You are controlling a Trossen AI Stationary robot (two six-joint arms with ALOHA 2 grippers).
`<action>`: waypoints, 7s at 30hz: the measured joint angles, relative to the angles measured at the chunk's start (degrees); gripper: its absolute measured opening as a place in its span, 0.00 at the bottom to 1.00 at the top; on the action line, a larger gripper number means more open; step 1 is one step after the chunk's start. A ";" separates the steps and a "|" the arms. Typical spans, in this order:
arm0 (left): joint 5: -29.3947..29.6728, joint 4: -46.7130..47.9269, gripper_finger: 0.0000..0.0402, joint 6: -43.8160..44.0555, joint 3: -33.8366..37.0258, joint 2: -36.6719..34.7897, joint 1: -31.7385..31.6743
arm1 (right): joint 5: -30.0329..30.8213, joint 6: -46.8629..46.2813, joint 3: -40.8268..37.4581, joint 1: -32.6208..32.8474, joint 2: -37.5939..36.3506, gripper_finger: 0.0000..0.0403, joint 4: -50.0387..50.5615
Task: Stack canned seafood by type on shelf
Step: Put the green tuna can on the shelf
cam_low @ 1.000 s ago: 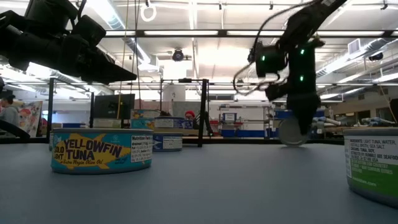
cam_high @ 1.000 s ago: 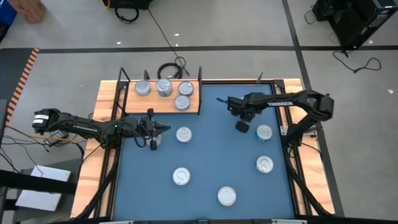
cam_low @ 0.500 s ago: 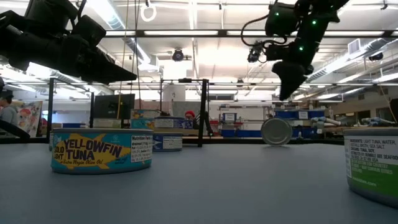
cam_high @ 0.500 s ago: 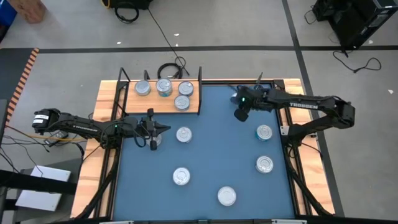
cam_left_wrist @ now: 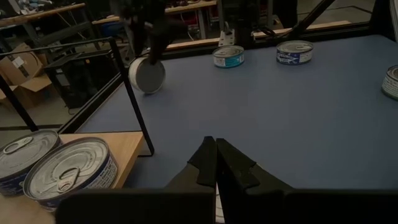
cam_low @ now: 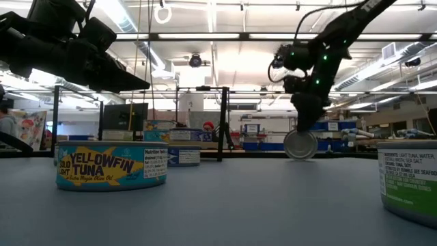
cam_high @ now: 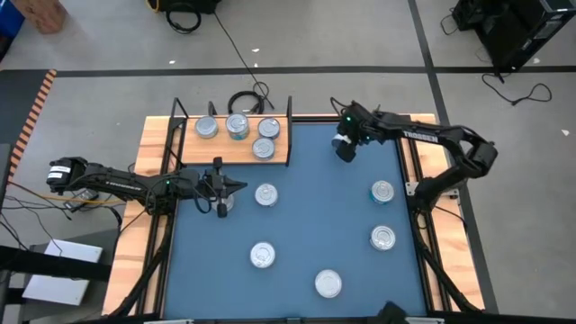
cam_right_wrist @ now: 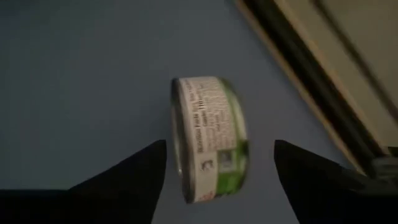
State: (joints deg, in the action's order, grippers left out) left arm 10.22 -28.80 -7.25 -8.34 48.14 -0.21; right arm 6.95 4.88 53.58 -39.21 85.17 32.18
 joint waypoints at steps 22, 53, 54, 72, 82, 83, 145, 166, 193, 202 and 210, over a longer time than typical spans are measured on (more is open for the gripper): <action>0.15 -0.11 0.01 -4.48 0.00 0.00 0.42 | -16.14 -16.46 0.00 4.57 -1.16 0.34 1.07; 34.72 -9.90 0.47 -62.77 -15.33 21.01 25.84 | 3.09 -74.14 -23.26 50.98 2.62 0.34 -89.39; 35.43 -11.66 0.49 -64.80 -15.87 22.75 26.15 | 3.13 -74.63 -23.26 51.13 3.23 0.34 -90.67; 36.12 -36.67 0.66 -93.54 -23.96 43.90 26.53 | 1.89 -78.88 -20.66 51.27 5.70 0.34 -96.37; 36.19 -47.79 0.66 -103.74 -24.86 46.95 27.04 | 2.00 -79.49 -20.44 51.53 5.59 0.34 -95.69; 36.00 -48.00 0.66 -103.99 -24.87 46.95 27.25 | 2.00 -79.55 -20.46 51.53 5.66 0.34 -95.25; 40.24 -45.29 0.38 -103.08 -24.96 46.12 27.61 | -0.13 -66.85 -18.01 51.07 4.25 0.61 -89.39; 50.23 -46.89 0.38 -100.04 -16.11 24.81 26.64 | -0.59 -49.90 -18.03 50.68 -3.52 0.50 -83.80; 60.20 -49.91 0.38 -73.97 0.85 20.87 6.78 | -0.27 -48.31 -18.08 49.45 -3.66 0.50 -81.37; 65.08 -37.73 0.38 -64.77 0.85 20.81 -2.19 | -1.04 -48.32 -18.08 49.45 -3.66 0.50 -81.13; 66.57 -20.81 0.38 -50.60 0.85 20.81 -6.14 | -1.04 -48.23 -18.08 49.44 -3.66 0.50 -81.19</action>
State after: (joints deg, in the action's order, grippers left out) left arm 76.79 -49.60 -57.84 -7.49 68.95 -6.35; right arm 5.91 -43.35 35.51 10.23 81.52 -49.01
